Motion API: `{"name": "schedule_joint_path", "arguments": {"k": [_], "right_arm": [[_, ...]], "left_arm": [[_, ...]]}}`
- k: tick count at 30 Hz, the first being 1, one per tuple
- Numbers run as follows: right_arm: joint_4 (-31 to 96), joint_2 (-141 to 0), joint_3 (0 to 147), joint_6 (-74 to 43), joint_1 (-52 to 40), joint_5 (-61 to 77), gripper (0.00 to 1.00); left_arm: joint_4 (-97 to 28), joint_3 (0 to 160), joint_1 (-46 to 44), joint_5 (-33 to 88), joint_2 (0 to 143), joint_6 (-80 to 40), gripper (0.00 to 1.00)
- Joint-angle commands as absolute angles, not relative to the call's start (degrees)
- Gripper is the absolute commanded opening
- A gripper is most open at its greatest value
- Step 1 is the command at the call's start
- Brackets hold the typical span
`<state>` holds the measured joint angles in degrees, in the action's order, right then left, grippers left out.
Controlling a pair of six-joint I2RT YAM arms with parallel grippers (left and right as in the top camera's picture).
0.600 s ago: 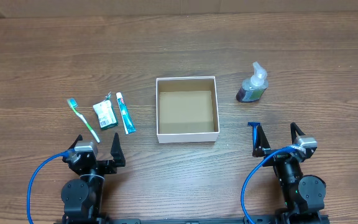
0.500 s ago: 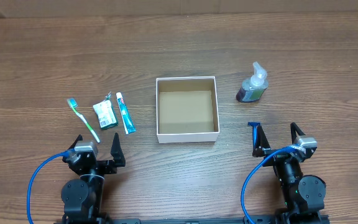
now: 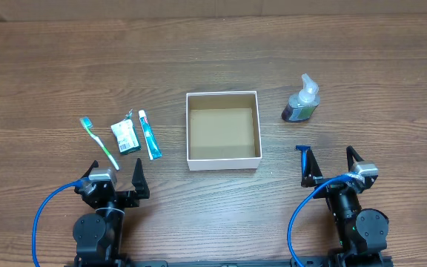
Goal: Pack container
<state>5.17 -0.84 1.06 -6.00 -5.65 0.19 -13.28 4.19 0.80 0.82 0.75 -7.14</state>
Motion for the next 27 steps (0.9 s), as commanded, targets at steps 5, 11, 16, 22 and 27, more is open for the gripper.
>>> {"name": "schedule_joint_path", "arguments": {"k": [5, 11, 16, 22, 27], "right_arm": [[4.8, -0.2, 0.5, -6.4, -5.4, 0.6, 1.0], [4.8, -0.2, 0.5, -6.4, -5.4, 0.6, 1.0], [4.8, -0.2, 0.5, -6.4, -5.4, 0.6, 1.0], [4.6, -0.2, 0.5, -6.4, -5.4, 2.3, 1.0], [4.6, -0.2, 0.5, -6.5, -5.4, 3.9, 1.0]], "left_arm": [[-13.0, 3.9, 1.1, 0.4, 0.3, -7.7, 1.0], [-13.0, 3.9, 1.1, 0.4, 0.3, -7.7, 1.0], [-13.0, 3.9, 1.1, 0.4, 0.3, -7.7, 1.0], [-13.0, 3.9, 1.1, 0.4, 0.3, -7.7, 1.0], [-13.0, 3.9, 1.1, 0.4, 0.3, -7.7, 1.0]]}}
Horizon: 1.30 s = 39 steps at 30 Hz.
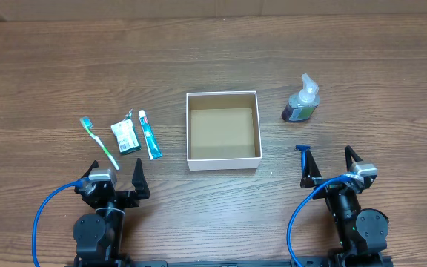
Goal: Pack container
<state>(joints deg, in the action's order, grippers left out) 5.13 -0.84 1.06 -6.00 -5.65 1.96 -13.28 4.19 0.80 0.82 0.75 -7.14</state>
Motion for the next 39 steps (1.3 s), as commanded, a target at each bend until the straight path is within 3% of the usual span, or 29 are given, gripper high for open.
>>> {"name": "schedule_joint_path", "arguments": {"k": [1, 7, 13, 28, 33, 39], "right_arm": [[4.4, -0.2, 0.5, -7.2, -5.4, 4.5, 1.0], [5.1, -0.2, 2.8, -9.4, -5.4, 8.7, 1.0], [11.9, -6.9, 17.6, -8.9, -5.4, 3.7, 1.0], [50.1, -70.8, 77.8, -7.7, -5.4, -0.6, 1.0], [48.0, -83.3, 82.9, -6.6, -5.4, -0.6, 1.0], [46.1, -87.9, 82.9, 6.0, -5.4, -0.3, 0.98]], "left_arm": [[-13.0, 3.9, 1.1, 0.4, 0.3, -7.7, 1.0], [-13.0, 3.9, 1.1, 0.4, 0.3, -7.7, 1.0], [-13.0, 3.9, 1.1, 0.4, 0.3, -7.7, 1.0], [-13.0, 3.9, 1.1, 0.4, 0.3, -7.7, 1.0], [-13.0, 3.9, 1.1, 0.4, 0.3, -7.7, 1.0], [-13.0, 3.9, 1.1, 0.4, 0.3, -7.7, 1.0]]}}
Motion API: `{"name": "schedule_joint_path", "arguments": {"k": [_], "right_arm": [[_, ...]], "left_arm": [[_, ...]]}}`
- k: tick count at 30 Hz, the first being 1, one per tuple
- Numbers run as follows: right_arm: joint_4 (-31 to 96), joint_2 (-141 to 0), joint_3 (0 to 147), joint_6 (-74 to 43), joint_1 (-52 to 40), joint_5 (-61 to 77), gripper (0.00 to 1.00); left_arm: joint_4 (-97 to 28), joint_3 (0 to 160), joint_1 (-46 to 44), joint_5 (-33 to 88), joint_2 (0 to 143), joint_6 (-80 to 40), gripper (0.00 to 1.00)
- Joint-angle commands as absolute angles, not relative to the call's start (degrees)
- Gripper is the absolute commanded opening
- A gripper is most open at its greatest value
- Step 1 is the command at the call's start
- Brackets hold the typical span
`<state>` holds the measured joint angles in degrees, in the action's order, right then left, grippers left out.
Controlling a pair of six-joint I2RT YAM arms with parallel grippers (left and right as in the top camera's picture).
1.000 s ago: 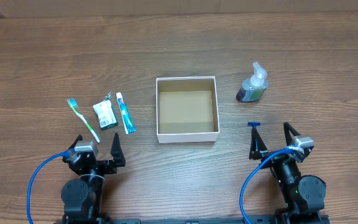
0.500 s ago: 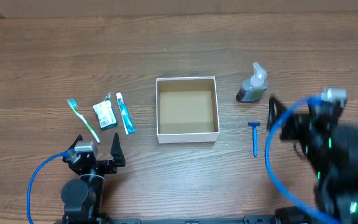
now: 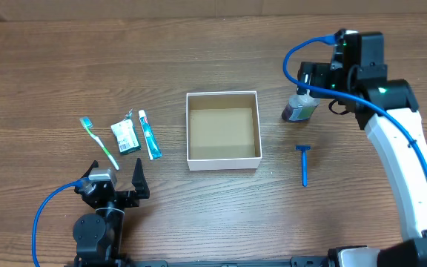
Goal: Pack container
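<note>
An open white cardboard box (image 3: 223,159) stands mid-table with nothing in it. To its right is a clear soap pump bottle (image 3: 298,112) of dark liquid. My right gripper (image 3: 308,83) reaches in over the bottle's pump top and hides it; its fingers look apart, holding nothing. A blue razor (image 3: 304,164) lies below the bottle. Left of the box lie a green toothbrush (image 3: 99,143), a small green-and-white packet (image 3: 126,136) and a toothpaste tube (image 3: 149,136). My left gripper (image 3: 116,170) rests open at the near edge, below those items.
The right arm's white link (image 3: 406,170) stretches across the table's right side, with its blue cable (image 3: 310,46) looping above the bottle. The left arm's base (image 3: 98,230) sits at the front edge.
My right arm has left its rest place at the front right and now reaches to the far right, with its gripper over the soap bottle. The razor it partly hid now shows whole.
At both earlier moments the two arms rested at the front edge with grippers open, and every item lay where it lies now. Only the right arm has since moved, out to the soap bottle.
</note>
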<state>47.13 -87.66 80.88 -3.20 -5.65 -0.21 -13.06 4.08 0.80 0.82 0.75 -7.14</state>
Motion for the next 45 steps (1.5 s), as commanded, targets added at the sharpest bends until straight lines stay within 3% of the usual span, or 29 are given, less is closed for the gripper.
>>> {"name": "schedule_joint_path", "arguments": {"k": [1, 13, 23, 25, 29, 32, 39, 45], "right_arm": [[46.0, -88.2, 82.9, 7.3, -5.4, -0.3, 0.98], [45.0, -95.2, 81.3, 13.5, -5.4, 4.6, 0.83], [41.7, -101.8, 81.3, 10.6, -5.4, 0.9, 0.84], [41.4, -101.8, 81.3, 10.5, -5.4, 0.9, 0.77], [41.3, -101.8, 81.3, 10.5, -5.4, 0.9, 0.48], [41.2, -101.8, 81.3, 10.5, -5.4, 0.9, 0.45], [41.2, -101.7, 81.4, 10.5, -5.4, 0.9, 0.27], [41.1, -100.2, 81.5, 10.3, -5.4, 0.9, 0.22]], "left_arm": [[-13.0, 3.9, 1.1, 0.4, 0.3, -7.7, 1.0], [-13.0, 3.9, 1.1, 0.4, 0.3, -7.7, 1.0], [-13.0, 3.9, 1.1, 0.4, 0.3, -7.7, 1.0], [-13.0, 3.9, 1.1, 0.4, 0.3, -7.7, 1.0], [-13.0, 3.9, 1.1, 0.4, 0.3, -7.7, 1.0], [-13.0, 3.9, 1.1, 0.4, 0.3, -7.7, 1.0], [-13.0, 3.9, 1.1, 0.4, 0.3, -7.7, 1.0], [-13.0, 3.9, 1.1, 0.4, 0.3, -7.7, 1.0]]}}
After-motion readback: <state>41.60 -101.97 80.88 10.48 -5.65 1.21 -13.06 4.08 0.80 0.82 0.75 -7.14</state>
